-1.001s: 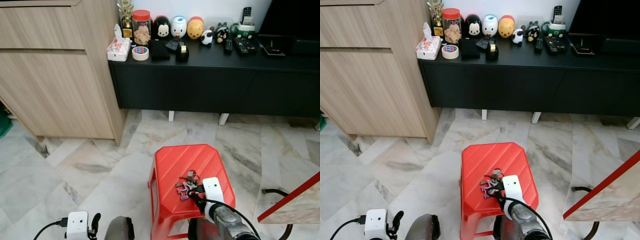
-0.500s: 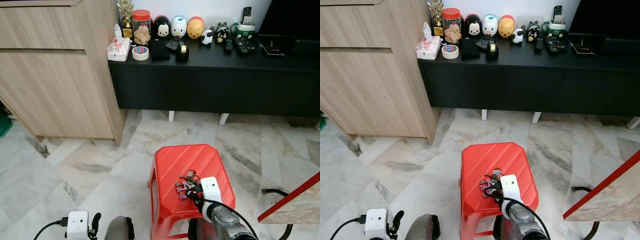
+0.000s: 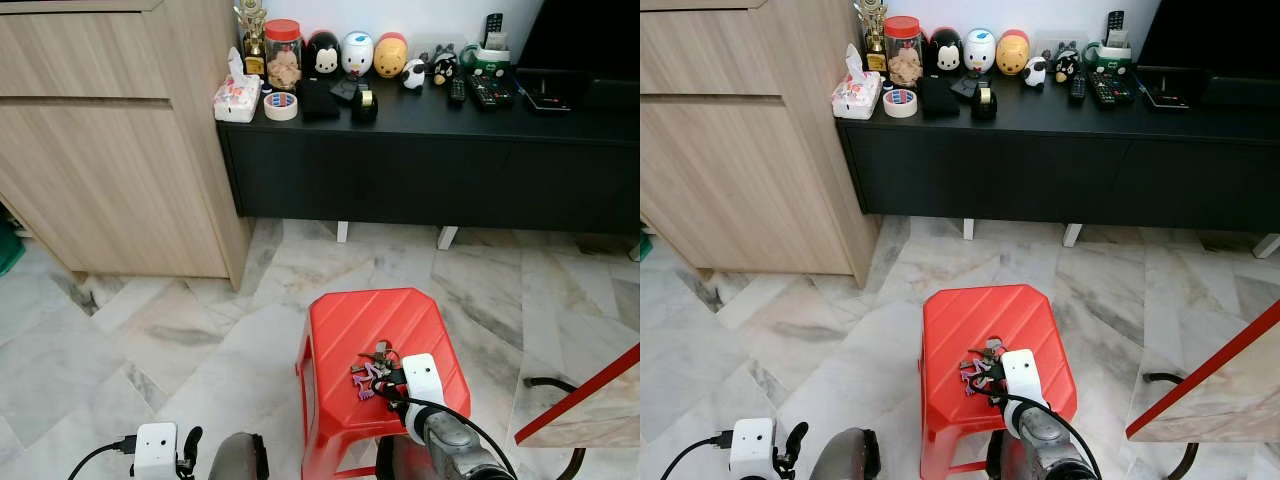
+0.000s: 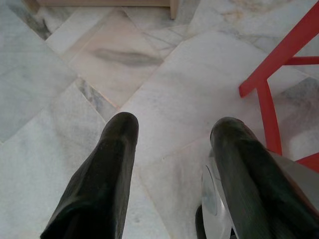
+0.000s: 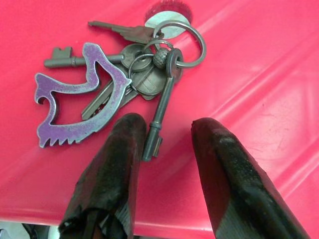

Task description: Hang keys on a hook

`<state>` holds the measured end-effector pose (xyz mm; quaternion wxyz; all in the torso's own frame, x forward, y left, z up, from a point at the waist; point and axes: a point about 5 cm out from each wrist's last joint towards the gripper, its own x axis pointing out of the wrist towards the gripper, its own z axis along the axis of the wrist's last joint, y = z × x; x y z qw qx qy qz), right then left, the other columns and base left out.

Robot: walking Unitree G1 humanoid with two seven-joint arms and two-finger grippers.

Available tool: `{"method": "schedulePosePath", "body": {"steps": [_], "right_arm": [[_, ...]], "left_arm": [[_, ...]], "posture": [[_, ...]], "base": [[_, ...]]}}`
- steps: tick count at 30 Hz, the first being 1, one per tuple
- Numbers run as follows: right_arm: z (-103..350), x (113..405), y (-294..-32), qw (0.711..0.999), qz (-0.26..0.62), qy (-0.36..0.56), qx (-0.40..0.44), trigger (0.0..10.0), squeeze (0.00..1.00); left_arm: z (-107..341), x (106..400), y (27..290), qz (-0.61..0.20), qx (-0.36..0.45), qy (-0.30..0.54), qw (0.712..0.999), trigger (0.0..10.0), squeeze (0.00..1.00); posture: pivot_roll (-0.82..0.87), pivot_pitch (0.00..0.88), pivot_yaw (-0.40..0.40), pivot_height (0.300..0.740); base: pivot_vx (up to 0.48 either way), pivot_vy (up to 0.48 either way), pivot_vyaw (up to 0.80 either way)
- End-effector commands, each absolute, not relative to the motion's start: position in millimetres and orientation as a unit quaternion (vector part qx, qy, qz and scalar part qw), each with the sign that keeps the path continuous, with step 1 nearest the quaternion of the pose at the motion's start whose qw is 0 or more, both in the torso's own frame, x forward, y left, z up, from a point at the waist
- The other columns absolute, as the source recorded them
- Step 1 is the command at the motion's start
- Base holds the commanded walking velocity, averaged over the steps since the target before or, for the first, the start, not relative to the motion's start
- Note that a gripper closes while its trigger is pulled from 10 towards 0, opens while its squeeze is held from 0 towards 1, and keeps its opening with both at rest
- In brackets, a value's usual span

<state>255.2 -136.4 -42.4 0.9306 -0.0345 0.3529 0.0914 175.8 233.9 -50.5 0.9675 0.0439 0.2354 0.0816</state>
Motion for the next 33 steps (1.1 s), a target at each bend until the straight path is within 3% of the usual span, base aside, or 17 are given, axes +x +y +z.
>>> {"method": "schedulePosePath", "body": {"steps": [1, 11, 12, 13, 14, 33], "right_arm": [[-46.6, 250.1, -139.7, 0.926, 0.088, 0.365, -0.040, 10.0, 0.00], [-47.3, 249.1, -138.7, 0.925, 0.090, 0.367, -0.038, 10.0, 0.00], [-47.2, 249.2, -138.8, 0.925, 0.090, 0.367, -0.038, 3.2, 0.00], [-47.2, 249.2, -138.9, 0.925, 0.089, 0.366, -0.038, 3.2, 0.00], [-47.1, 249.2, -138.7, 0.926, 0.089, 0.366, -0.038, 0.0, 0.00], [-47.2, 249.2, -136.4, 0.926, 0.089, 0.365, -0.031, 0.0, 0.00]], "left_arm": [[-54.4, 170.3, 232.1, 0.081, 0.043, 0.249, 0.964, 10.0, 0.00], [-55.3, 167.0, 232.6, 0.082, 0.045, 0.251, 0.964, 10.0, 0.00], [-55.3, 166.8, 232.6, 0.082, 0.045, 0.251, 0.964, 10.0, 0.00], [-55.3, 166.7, 232.6, 0.082, 0.045, 0.251, 0.964, 10.0, 0.00], [-55.2, 166.5, 232.9, 0.082, 0.046, 0.251, 0.964, 10.0, 0.00], [-54.8, 167.2, 233.8, 0.078, 0.052, 0.254, 0.963, 10.0, 0.00]], "posture": [[0.13, 0.113, -0.043, 0.622], [0.13, 0.121, -0.043, 0.622], [0.13, 0.121, -0.043, 0.622], [0.13, 0.121, -0.043, 0.622], [0.13, 0.120, -0.042, 0.622], [0.14, 0.114, -0.037, 0.622]], "base": [[0.000, 0.000, 0.00], [0.000, 0.000, 0.00], [0.000, 0.000, 0.00], [0.000, 0.000, 0.00], [0.000, 0.000, 0.00], [0.000, 0.000, 0.00]]}}
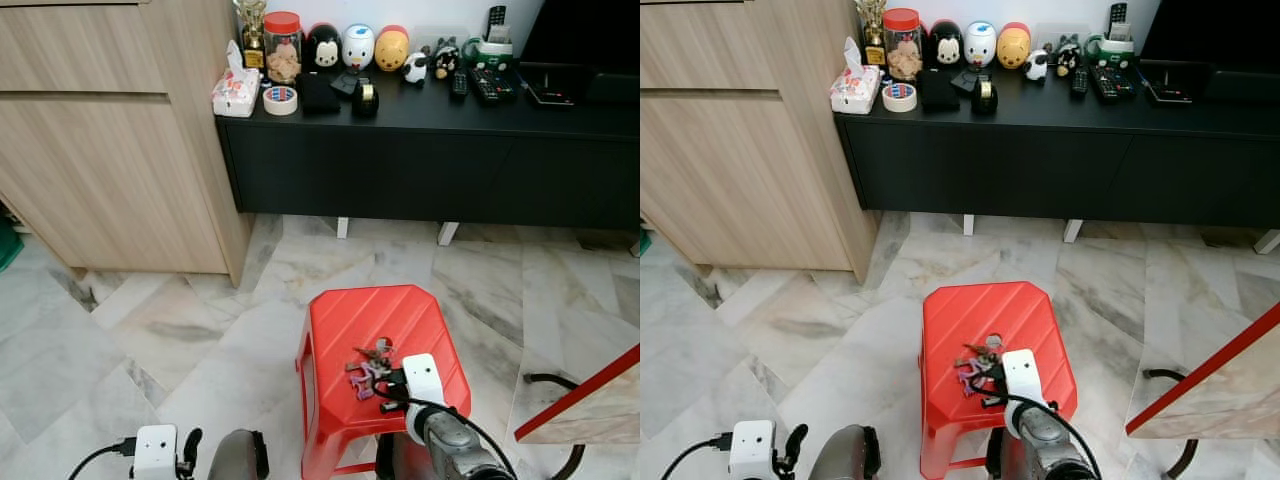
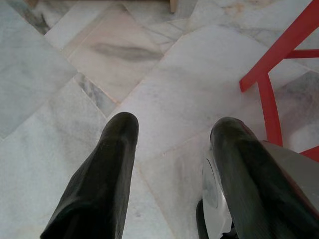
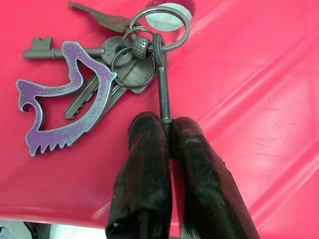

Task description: Hang keys on a hook

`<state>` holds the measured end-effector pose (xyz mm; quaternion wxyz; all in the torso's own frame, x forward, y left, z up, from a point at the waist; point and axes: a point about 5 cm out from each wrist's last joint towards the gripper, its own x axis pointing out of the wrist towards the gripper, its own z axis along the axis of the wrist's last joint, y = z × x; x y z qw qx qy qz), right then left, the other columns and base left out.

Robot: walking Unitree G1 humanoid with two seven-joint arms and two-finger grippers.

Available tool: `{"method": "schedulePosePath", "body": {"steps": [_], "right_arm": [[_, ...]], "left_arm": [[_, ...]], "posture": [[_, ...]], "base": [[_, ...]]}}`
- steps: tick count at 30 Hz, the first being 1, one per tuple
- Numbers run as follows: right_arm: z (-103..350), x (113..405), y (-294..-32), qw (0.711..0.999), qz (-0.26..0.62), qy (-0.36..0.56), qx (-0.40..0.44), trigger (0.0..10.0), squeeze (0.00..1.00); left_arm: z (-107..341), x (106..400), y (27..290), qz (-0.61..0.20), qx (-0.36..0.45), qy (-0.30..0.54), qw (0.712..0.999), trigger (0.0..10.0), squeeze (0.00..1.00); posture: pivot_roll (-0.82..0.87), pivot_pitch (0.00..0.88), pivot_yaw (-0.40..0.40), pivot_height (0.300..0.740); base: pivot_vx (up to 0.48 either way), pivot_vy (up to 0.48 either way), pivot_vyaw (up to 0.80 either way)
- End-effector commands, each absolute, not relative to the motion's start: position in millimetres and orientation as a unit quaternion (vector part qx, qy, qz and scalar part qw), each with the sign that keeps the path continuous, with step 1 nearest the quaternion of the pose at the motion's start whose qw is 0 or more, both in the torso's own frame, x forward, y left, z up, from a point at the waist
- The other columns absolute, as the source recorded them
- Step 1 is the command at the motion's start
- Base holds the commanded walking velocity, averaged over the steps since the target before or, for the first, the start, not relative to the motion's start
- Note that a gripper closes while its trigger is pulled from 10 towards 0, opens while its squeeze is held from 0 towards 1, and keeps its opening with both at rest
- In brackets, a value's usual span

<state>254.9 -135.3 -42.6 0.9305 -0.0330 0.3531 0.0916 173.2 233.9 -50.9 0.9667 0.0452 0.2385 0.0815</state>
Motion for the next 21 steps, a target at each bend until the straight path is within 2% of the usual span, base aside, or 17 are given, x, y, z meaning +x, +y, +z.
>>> {"method": "schedulePosePath", "body": {"steps": [1, 8, 16, 21], "right_arm": [[-47, 249, -136, 0.926, 0.089, 0.365, -0.031, 0.0, 0.00], [-37, 261, -139, 0.943, 0.068, 0.325, -0.017, 0.0, 0.00], [-7, 286, -143, 0.976, 0.040, 0.208, 0.046, 0.0, 0.00], [4, 288, -139, 0.985, 0.054, 0.153, 0.058, 0.0, 0.00]], "left_arm": [[-55, 167, 234, 0.078, 0.052, 0.254, 0.963, 10.0, 0.00], [-56, 171, 232, 0.078, 0.050, 0.261, 0.961, 10.0, 0.00], [-56, 178, 235, 0.086, 0.051, 0.274, 0.957, 10.0, 0.00], [-57, 180, 238, 0.089, 0.055, 0.283, 0.953, 10.0, 0.00]], "posture": [[0.14, 0.114, -0.037, 0.622], [0.13, 0.090, -0.040, 0.622], [0.11, 0.014, -0.041, 0.622], [0.09, 0.000, -0.037, 0.622]], "base": [[0.000, 0.000, 0.00], [0.000, 0.000, 0.00], [0.000, 0.000, 0.00], [0.000, 0.000, 0.00]]}}
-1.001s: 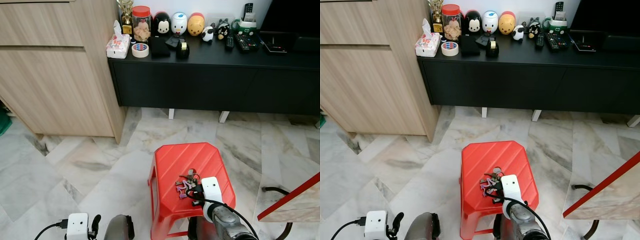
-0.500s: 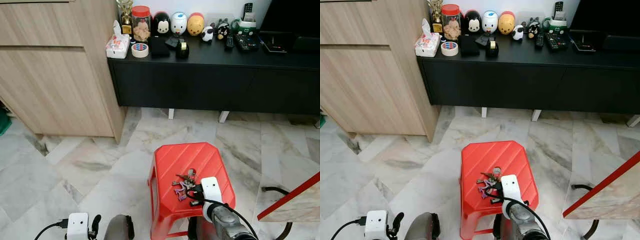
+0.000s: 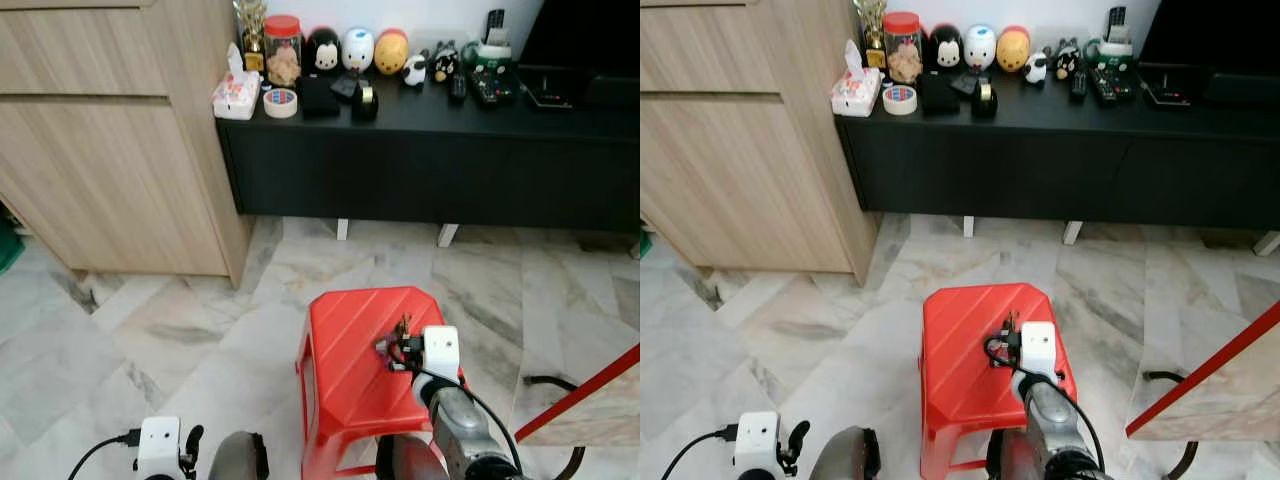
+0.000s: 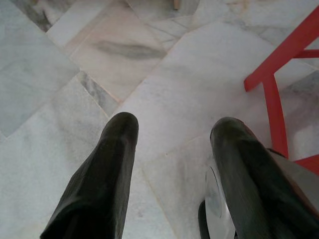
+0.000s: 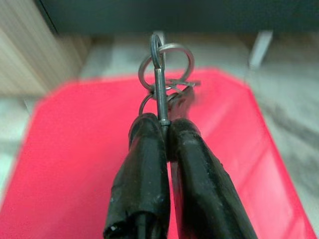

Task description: Hang keys on a hook

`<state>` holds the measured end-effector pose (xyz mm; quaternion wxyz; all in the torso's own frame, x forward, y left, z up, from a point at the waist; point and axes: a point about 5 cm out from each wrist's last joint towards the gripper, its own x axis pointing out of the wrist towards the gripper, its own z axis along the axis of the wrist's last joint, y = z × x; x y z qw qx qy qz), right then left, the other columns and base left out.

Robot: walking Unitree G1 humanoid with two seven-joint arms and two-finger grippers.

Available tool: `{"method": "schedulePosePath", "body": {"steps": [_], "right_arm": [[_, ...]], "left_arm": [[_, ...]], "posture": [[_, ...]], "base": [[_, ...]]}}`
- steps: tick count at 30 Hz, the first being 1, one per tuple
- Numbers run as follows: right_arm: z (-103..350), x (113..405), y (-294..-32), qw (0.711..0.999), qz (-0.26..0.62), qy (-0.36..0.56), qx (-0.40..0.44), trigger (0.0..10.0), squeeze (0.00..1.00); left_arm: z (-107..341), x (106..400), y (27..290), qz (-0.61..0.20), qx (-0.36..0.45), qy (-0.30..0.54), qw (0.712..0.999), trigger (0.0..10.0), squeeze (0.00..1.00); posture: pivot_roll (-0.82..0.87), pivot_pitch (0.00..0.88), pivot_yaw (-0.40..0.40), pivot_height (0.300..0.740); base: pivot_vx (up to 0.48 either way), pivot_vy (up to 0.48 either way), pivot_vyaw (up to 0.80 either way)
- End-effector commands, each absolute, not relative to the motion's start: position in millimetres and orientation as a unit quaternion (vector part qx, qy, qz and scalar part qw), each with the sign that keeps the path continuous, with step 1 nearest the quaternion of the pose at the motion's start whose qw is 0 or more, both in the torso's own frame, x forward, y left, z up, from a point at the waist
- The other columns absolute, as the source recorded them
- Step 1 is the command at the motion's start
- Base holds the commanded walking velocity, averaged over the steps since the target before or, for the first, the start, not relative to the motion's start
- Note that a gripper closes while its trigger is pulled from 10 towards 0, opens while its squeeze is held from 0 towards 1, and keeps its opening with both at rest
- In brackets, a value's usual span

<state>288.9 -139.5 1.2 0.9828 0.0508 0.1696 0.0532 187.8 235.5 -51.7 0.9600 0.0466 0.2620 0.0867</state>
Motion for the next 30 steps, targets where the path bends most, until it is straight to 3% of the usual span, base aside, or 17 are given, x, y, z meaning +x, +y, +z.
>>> {"method": "schedulePosePath", "body": {"steps": [1, 4, 5, 6, 7, 17, 30], "right_arm": [[6, 289, -138, 0.987, 0.057, 0.141, 0.060, 0.0, 0.00], [11, 288, -137, 0.989, 0.065, 0.115, 0.066, 0.0, 0.00], [13, 288, -138, 0.989, 0.066, 0.110, 0.075, 3.5, 0.00], [13, 288, -138, 0.989, 0.066, 0.110, 0.075, 3.5, 0.00], [15, 288, -139, 0.989, 0.068, 0.104, 0.076, 10.0, 0.00], [25, 295, -143, 0.992, 0.067, 0.092, 0.058, 10.0, 0.00], [25, 292, -141, 0.991, 0.071, 0.089, 0.065, 10.0, 0.00]], "left_arm": [[-57, 181, 239, 0.090, 0.055, 0.285, 0.953, 10.0, 0.00], [-59, 181, 238, 0.090, 0.056, 0.293, 0.950, 10.0, 0.00], [-59, 180, 237, 0.090, 0.056, 0.295, 0.950, 10.0, 0.00], [-59, 180, 237, 0.090, 0.056, 0.295, 0.950, 10.0, 0.00], [-60, 180, 236, 0.090, 0.056, 0.299, 0.948, 10.0, 0.00], [-63, 180, 234, 0.101, 0.048, 0.309, 0.944, 10.0, 0.00], [-70, 166, 232, 0.100, 0.046, 0.329, 0.938, 10.0, 0.00]], "posture": [[0.09, 0.000, -0.037, 0.622], [0.07, 0.000, -0.041, 0.622], [0.07, 0.000, -0.041, 0.622], [0.07, 0.000, -0.041, 0.622], [0.06, 0.000, -0.043, 0.622], [0.07, 0.000, -0.055, 0.630], [0.06, 0.000, -0.052, 0.718]], "base": [[0.000, 0.000, 0.00], [0.000, 0.000, 0.00], [0.000, 0.000, 0.00], [0.000, 0.000, 0.00], [0.000, 0.000, 0.00], [0.000, 0.000, 0.00], [0.000, 0.000, 0.00]]}}
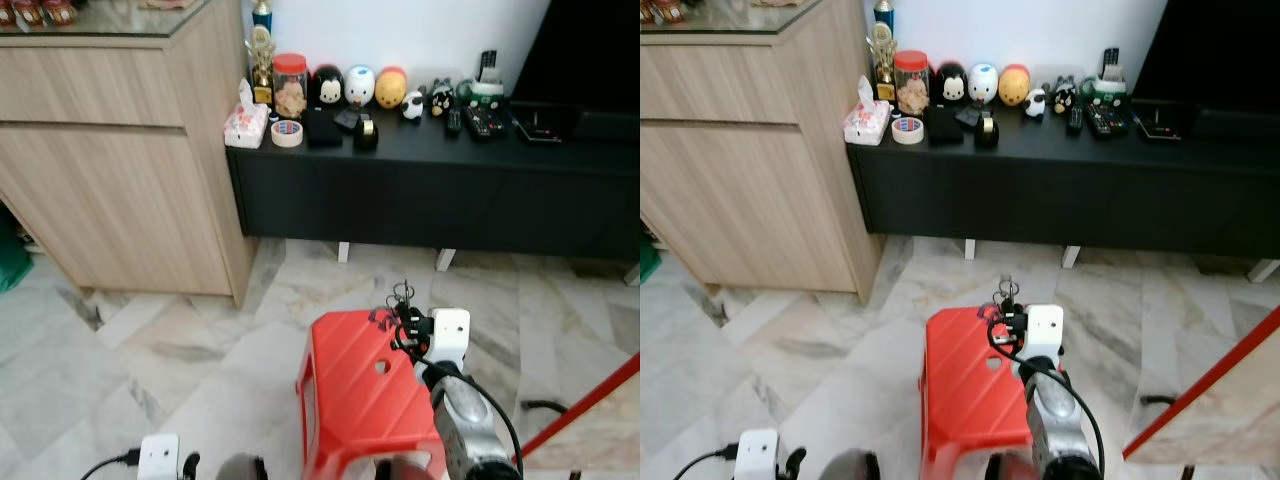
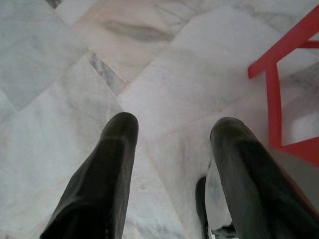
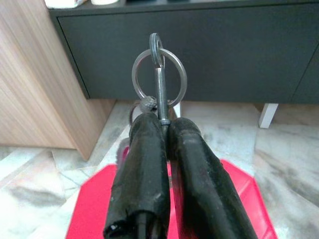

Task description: Hang keys on a hook

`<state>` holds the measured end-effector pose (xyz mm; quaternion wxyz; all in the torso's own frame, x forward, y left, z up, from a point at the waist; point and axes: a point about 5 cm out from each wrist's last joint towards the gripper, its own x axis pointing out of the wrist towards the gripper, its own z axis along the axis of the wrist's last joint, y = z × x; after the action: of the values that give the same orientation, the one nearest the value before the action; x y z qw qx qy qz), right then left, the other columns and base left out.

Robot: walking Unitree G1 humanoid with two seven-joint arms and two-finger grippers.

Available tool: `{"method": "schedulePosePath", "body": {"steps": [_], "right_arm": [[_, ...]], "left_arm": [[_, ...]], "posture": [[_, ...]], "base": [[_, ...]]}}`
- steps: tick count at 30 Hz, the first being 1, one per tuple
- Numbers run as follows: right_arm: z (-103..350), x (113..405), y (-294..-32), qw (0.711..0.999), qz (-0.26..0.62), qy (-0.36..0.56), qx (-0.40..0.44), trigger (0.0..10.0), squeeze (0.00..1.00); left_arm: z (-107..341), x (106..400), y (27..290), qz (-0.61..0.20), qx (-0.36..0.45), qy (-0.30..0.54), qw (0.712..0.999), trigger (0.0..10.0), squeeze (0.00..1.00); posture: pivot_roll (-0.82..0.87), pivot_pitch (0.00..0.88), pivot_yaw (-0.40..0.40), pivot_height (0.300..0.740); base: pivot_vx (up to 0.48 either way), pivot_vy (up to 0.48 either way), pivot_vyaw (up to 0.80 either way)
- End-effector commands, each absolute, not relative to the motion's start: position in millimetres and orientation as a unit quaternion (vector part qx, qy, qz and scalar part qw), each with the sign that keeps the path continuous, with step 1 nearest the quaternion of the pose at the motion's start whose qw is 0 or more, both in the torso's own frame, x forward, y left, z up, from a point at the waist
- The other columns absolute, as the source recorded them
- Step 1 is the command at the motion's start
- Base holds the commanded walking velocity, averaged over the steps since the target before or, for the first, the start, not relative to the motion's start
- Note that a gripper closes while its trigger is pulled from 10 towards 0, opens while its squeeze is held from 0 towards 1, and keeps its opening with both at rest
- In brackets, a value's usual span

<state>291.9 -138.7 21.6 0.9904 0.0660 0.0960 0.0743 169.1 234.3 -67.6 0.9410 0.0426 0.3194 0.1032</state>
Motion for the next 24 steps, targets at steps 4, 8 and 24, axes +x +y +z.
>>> {"method": "schedulePosePath", "body": {"steps": [4, 8, 24], "right_arm": [[23, 291, -142, 0.991, 0.068, 0.091, 0.065, 10.0, 0.00], [23, 290, -143, 0.991, 0.067, 0.091, 0.064, 10.0, 0.00], [20, 287, -148, 0.992, 0.052, 0.099, 0.066, 10.0, 0.00]], "left_arm": [[-71, 166, 231, 0.099, 0.044, 0.332, 0.937, 10.0, 0.00], [-72, 164, 231, 0.099, 0.043, 0.337, 0.935, 10.0, 0.00], [-86, 140, 227, 0.109, 0.025, 0.387, 0.915, 10.0, 0.00]], "posture": [[0.06, 0.000, -0.052, 0.740], [0.06, 0.000, -0.054, 0.740], [0.06, 0.000, -0.060, 0.740]], "base": [[0.000, 0.000, 0.00], [0.000, 0.000, 0.00], [0.000, 0.000, 0.00]]}}
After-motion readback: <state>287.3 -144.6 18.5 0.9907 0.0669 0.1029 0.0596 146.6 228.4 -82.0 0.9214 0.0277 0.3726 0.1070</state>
